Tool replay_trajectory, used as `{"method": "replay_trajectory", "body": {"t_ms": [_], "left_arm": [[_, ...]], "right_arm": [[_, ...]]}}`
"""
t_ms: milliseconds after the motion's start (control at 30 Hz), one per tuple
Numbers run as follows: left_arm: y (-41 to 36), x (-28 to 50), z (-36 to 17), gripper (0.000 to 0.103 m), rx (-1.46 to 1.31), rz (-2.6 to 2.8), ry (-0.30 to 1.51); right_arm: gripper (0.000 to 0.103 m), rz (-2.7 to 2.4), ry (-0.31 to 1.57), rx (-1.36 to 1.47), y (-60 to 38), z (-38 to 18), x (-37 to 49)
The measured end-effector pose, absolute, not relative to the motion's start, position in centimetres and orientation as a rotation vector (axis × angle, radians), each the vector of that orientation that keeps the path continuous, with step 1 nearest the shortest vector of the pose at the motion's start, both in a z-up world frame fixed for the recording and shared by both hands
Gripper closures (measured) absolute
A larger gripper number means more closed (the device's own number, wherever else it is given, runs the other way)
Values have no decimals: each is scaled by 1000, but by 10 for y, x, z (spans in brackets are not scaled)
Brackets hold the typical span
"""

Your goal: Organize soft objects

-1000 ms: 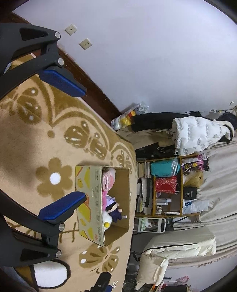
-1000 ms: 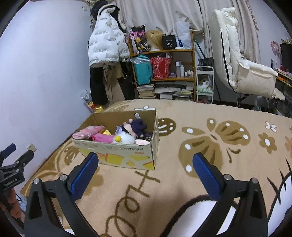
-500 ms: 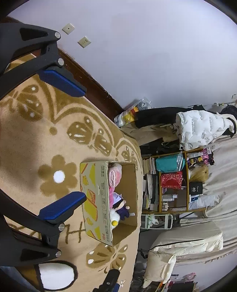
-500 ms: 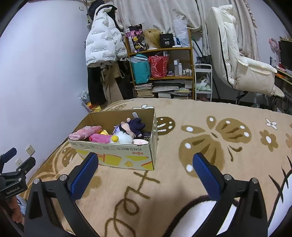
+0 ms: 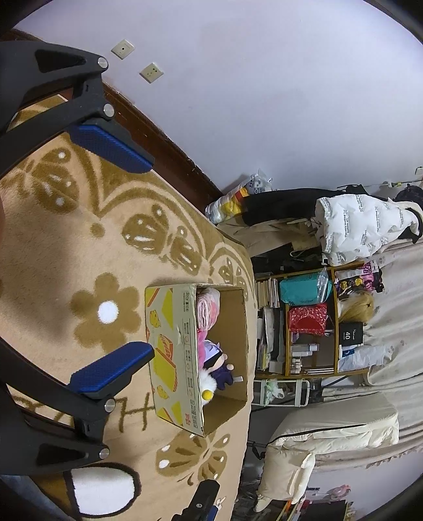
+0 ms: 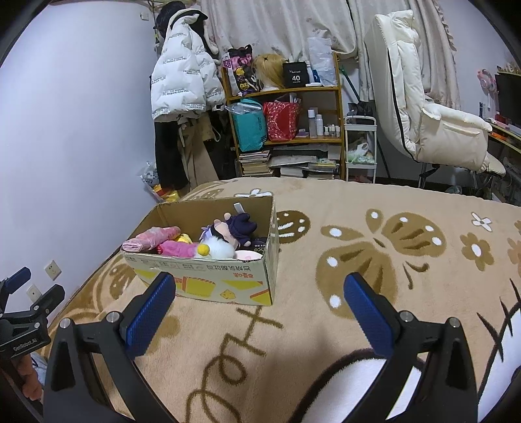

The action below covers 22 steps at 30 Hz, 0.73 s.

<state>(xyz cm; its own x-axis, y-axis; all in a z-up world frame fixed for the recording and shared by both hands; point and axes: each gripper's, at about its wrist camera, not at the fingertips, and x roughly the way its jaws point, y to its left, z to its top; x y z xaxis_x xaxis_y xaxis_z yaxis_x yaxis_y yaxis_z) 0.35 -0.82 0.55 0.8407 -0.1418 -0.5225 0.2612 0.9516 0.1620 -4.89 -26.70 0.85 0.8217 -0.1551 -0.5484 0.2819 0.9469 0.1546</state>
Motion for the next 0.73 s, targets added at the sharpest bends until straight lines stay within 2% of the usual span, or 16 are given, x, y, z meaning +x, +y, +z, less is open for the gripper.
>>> {"method": "replay_trajectory", "body": {"t_ms": [733], "left_arm": [[-9, -2, 2, 1, 230, -233, 553]], "right_arm": [[0, -241, 560, 234, -268, 10, -50]]}}
